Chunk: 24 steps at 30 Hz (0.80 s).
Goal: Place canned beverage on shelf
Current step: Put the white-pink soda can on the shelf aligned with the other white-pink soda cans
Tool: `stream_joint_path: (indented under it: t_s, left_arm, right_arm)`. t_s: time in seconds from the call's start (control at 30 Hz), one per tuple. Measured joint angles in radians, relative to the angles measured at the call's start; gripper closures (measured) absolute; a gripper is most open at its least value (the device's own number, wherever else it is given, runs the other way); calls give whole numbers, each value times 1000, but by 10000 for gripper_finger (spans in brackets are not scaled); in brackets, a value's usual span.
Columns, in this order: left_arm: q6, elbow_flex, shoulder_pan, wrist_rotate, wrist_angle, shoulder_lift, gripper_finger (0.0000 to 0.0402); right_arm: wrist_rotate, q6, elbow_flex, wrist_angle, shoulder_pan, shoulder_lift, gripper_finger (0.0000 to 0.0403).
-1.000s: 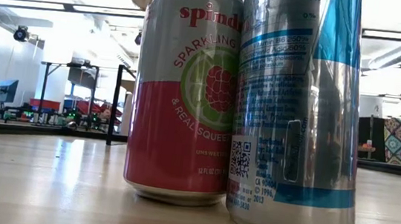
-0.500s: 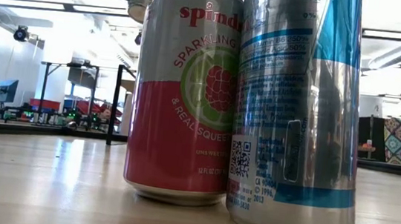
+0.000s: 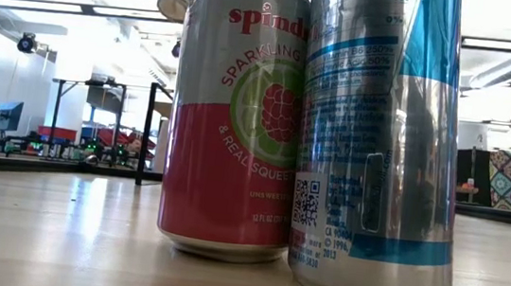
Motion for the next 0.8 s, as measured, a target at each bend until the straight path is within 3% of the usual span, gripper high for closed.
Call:
stream_joint_path:
  t_s: [0.23,0.47,0.67,0.8]
  left_arm:
    - [1,0,0,29,1,-12,149]
    - [37,0,0,75,0,-14,139]
    - [35,0,0,93,-4,-19,140]
    - [20,0,-8,127,-14,-55,126]
  right_arm:
    - [-6,16,0,-14,0,0,88]
    - [0,18,0,-28,0,-3,185]
    - [-18,18,0,-35,0,-5,186]
    - [-108,-27,0,-81,-6,-28,171]
